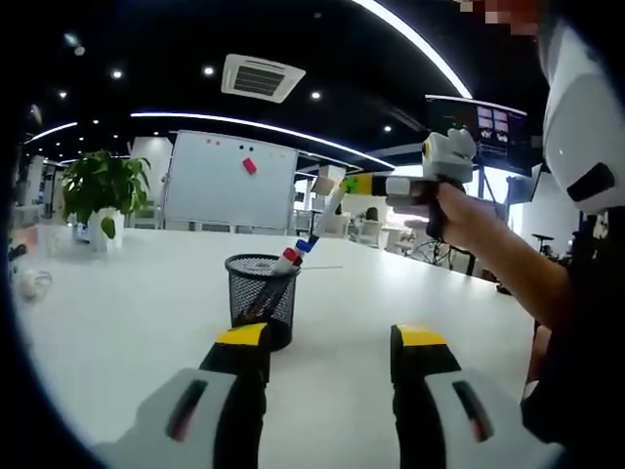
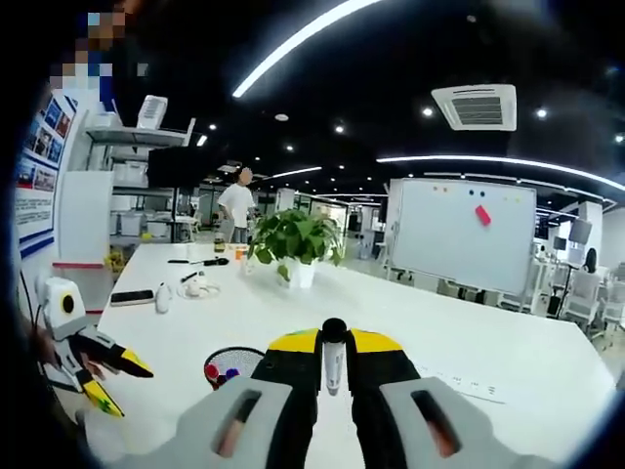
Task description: Pick up the whiteboard markers from the pen holder and place them facing the whiteboard neatly
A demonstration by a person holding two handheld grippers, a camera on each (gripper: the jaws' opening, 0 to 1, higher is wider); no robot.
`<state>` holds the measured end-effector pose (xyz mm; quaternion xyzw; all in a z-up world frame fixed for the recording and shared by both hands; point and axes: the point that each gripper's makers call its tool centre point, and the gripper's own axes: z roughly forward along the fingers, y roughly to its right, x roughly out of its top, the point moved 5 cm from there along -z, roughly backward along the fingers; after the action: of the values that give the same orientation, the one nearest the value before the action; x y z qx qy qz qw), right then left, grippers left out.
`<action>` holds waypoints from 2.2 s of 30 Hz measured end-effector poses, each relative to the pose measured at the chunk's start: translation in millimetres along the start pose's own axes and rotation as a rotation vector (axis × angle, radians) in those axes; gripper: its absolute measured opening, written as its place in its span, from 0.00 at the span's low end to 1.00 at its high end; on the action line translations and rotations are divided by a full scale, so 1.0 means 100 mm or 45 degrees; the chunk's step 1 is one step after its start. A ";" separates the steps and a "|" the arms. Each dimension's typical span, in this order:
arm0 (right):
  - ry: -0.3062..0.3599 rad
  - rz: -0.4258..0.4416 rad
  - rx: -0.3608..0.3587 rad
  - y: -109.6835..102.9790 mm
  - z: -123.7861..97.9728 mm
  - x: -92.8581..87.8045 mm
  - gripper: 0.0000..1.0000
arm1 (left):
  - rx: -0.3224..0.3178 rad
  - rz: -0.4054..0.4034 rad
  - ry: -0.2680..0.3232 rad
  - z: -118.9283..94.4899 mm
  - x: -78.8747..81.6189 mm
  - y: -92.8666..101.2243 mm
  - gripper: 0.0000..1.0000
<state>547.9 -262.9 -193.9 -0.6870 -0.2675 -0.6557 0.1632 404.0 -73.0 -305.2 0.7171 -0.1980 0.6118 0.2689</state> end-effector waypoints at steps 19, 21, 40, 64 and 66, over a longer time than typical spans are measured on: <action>-0.013 0.016 -0.034 0.06 -0.07 0.00 0.13 | -0.041 -0.015 -0.012 0.07 -0.01 0.04 0.50; -0.044 0.005 -0.043 0.06 -0.07 -0.04 0.13 | -0.040 -0.021 -0.028 0.08 -0.03 0.03 0.50; -0.034 -0.006 -0.164 0.24 -0.11 -0.12 0.13 | -0.056 -0.027 -0.024 0.13 -0.01 0.01 0.50; 0.008 0.024 -0.350 0.50 -0.32 -0.14 0.13 | -0.062 -0.030 -0.029 0.14 -0.03 0.04 0.49; 0.002 0.024 -0.351 0.51 -0.32 -0.16 0.13 | -0.064 -0.031 -0.031 0.15 -0.04 0.05 0.49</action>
<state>551.0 -324.8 -200.5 -0.7049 -0.1682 -0.6851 0.0738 411.4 -86.3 -309.7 0.7198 -0.2076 0.5946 0.2919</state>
